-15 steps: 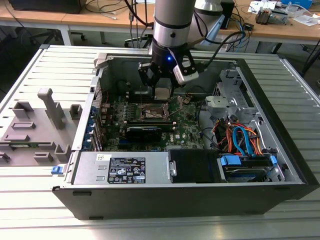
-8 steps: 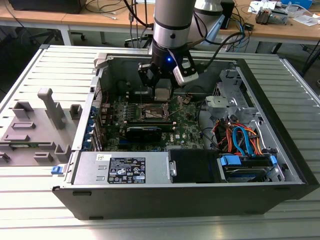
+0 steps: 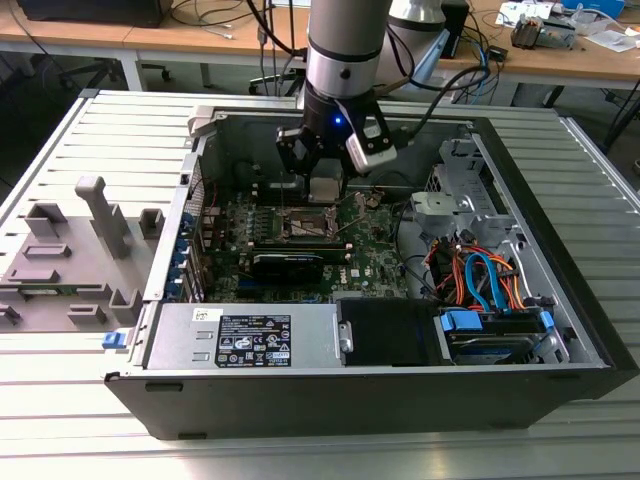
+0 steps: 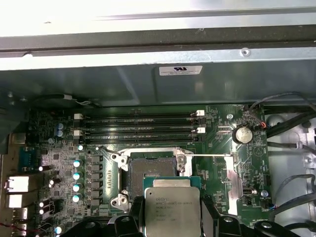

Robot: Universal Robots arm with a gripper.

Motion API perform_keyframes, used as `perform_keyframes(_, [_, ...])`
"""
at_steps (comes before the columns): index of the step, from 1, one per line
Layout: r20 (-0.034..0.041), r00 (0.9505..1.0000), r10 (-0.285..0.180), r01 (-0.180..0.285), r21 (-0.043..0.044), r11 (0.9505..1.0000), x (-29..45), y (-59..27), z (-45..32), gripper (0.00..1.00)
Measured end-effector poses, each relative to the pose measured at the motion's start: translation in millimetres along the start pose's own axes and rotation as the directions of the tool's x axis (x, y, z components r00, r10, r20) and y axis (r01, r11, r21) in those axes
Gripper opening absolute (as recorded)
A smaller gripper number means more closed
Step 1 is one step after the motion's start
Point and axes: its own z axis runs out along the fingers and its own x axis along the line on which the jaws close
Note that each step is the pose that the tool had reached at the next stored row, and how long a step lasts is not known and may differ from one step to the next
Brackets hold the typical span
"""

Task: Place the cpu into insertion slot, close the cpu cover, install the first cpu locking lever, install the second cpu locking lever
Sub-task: 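Place the cpu into insertion slot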

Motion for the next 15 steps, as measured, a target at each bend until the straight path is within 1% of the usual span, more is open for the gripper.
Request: perform_keyframes(15, [0.0000, 1.0000, 0.000, 0.000, -0.0001, 1.0000, -0.1, -1.0, 3.2, 0.55])
